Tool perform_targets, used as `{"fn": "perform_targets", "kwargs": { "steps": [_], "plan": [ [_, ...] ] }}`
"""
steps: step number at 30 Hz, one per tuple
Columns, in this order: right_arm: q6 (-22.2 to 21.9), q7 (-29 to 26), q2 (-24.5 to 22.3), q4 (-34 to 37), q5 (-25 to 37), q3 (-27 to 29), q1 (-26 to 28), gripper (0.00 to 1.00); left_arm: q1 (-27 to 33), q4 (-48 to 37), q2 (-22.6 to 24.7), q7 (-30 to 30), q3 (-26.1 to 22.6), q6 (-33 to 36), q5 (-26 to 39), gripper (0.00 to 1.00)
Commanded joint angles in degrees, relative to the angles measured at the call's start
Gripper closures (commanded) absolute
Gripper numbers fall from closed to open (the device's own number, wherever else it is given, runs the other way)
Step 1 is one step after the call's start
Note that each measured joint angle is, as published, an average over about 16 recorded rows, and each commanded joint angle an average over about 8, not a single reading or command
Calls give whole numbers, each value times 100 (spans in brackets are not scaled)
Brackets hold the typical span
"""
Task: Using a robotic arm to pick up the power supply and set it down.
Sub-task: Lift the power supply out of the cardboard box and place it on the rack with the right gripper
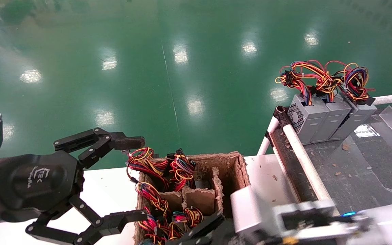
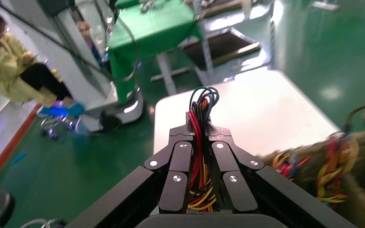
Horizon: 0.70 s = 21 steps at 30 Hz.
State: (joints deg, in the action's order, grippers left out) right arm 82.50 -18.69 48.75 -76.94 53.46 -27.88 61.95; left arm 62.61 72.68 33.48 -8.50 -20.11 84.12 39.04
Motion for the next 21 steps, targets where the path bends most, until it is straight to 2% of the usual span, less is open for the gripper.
{"fn": "perform_targets", "kwargs": {
  "steps": [1,13,21],
  "plan": [
    [36,34,-118,5,-213,137,-7,100,0,0,0,0,0,0,0,0],
    [27,231,-1187,109,-1318,1169,-8,100,0,0,0,1,-1,0,-1,0],
    [-174,620,-1822,501,-1424,1726,135,100,0,0,-1,1,-2,-1,-1,0]
  ]
}}
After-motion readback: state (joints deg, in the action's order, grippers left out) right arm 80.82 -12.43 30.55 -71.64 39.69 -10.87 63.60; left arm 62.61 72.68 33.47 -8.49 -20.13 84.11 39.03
